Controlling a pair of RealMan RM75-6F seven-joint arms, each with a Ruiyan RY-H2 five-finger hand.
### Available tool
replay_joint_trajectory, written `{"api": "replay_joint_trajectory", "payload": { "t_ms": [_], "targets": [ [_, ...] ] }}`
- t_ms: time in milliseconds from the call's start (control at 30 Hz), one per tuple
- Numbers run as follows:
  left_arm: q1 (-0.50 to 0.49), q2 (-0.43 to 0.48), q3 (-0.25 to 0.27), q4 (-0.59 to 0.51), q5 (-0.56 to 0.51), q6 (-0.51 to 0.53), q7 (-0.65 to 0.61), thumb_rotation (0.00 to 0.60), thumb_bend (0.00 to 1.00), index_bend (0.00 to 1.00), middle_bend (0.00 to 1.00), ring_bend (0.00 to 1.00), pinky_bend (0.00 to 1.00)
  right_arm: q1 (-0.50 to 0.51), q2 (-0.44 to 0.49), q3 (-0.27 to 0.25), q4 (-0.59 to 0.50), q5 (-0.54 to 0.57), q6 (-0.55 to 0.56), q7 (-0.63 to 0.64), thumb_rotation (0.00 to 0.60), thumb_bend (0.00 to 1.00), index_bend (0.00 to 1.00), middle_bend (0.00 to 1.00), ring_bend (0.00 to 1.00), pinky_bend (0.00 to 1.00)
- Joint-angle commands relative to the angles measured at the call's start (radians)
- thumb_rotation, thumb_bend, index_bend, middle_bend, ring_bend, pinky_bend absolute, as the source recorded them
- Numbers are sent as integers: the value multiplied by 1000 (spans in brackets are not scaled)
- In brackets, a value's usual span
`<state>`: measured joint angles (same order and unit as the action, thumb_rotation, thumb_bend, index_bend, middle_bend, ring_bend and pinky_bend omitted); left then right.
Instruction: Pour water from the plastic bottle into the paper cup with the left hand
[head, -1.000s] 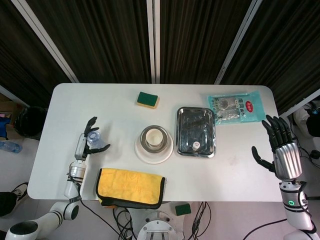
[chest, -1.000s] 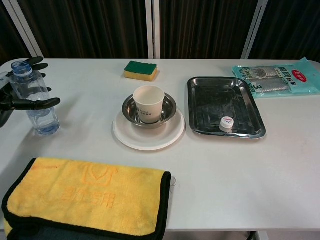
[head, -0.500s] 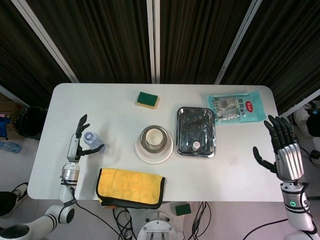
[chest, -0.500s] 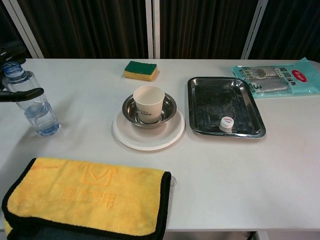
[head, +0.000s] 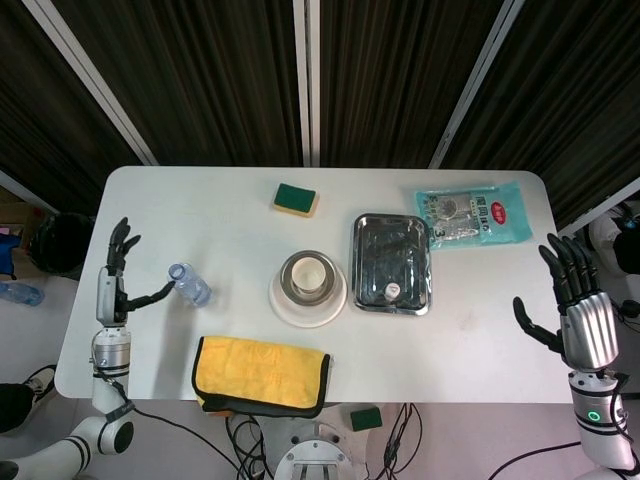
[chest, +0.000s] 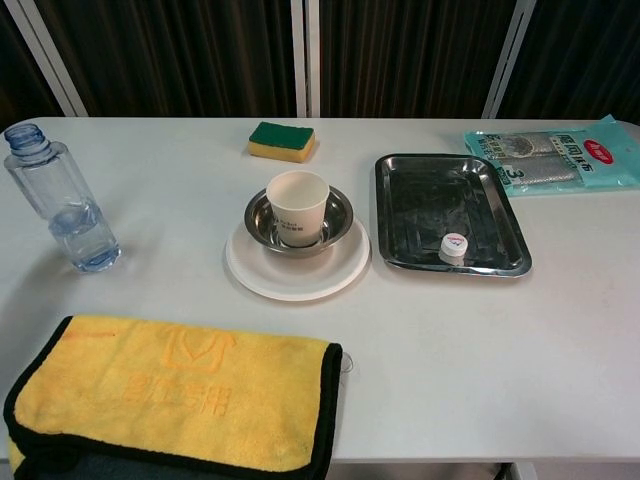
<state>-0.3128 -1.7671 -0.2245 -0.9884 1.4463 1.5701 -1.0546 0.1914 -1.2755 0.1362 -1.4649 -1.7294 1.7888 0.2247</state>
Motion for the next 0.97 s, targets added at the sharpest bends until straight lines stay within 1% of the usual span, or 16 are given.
{"api": "replay_joint_trajectory", "payload": {
  "t_ms": [33, 67, 100, 133, 167, 200, 233, 300, 333, 400, 433, 500, 567, 700, 833, 967],
  "targets": [
    [47, 85, -7, -122, 36, 100, 34, 600, 0, 0, 0, 0, 131, -6, 0, -5, 9, 10, -6, 4, 600, 391, 0, 0, 0, 0],
    [57, 114, -6, -153, 46, 120, 74, 597, 0, 0, 0, 0, 130, -11, 0, -9, 16, 19, -12, 6, 600, 391, 0, 0, 0, 0],
    [65, 141, -1, -175, 58, 135, 117, 563, 0, 0, 0, 0, 130, -15, 2, -14, 22, 26, -20, 6, 600, 390, 0, 0, 0, 0],
    [73, 169, 7, -200, 71, 144, 158, 486, 0, 3, 0, 0, 130, -20, 4, -19, 27, 35, -28, 4, 600, 389, 0, 0, 0, 0],
    [87, 216, 20, -225, 86, 156, 241, 411, 0, 24, 0, 0, 130, -28, 9, -26, 34, 48, -40, -2, 600, 388, 0, 0, 0, 0],
    [98, 249, 30, -252, 94, 161, 303, 322, 1, 70, 0, 0, 131, -35, 16, -33, 37, 61, -52, -10, 600, 385, 0, 0, 0, 0],
    [111, 286, 41, -270, 108, 174, 384, 278, 5, 124, 0, 0, 132, -42, 23, -39, 39, 75, -65, -19, 600, 384, 0, 0, 0, 0],
    [144, 358, 65, -300, 139, 210, 573, 257, 10, 181, 11, 12, 150, -57, 47, -54, 45, 110, -104, -54, 600, 379, 0, 0, 0, 0],
    [161, 387, 82, -306, 149, 219, 657, 247, 10, 183, 24, 23, 165, -64, 59, -60, 48, 128, -124, -87, 600, 373, 0, 0, 0, 0],
    [196, 446, 128, -337, 174, 219, 804, 184, 8, 175, 50, 43, 196, -80, 89, -80, 50, 170, -179, -207, 600, 364, 0, 0, 0, 0],
    [219, 481, 162, -344, 187, 209, 913, 134, 8, 172, 52, 43, 200, -87, 100, -90, 52, 191, -204, -285, 600, 360, 0, 0, 0, 0],
    [241, 512, 202, -360, 209, 193, 1043, 81, 8, 174, 62, 42, 199, -98, 108, -104, 49, 218, -237, -374, 600, 355, 0, 0, 0, 0],
    [260, 534, 254, -383, 225, 151, 1133, 70, 8, 172, 71, 42, 194, -108, 108, -113, 44, 242, -262, -397, 600, 353, 0, 0, 0, 0],
    [281, 563, 313, -443, 198, 56, 1195, 75, 9, 126, 65, 29, 174, -120, 94, -114, 67, 254, -271, -365, 600, 350, 0, 0, 0, 0],
    [292, 572, 329, -467, 177, 16, 1220, 75, 9, 69, 42, 18, 163, -125, 86, -117, 78, 249, -276, -348, 600, 346, 0, 0, 0, 0],
    [306, 551, 313, -447, 171, 39, 1192, 62, 9, 17, 19, 12, 159, -125, 85, -115, 80, 244, -283, -319, 600, 345, 0, 0, 0, 0]
  ]
}}
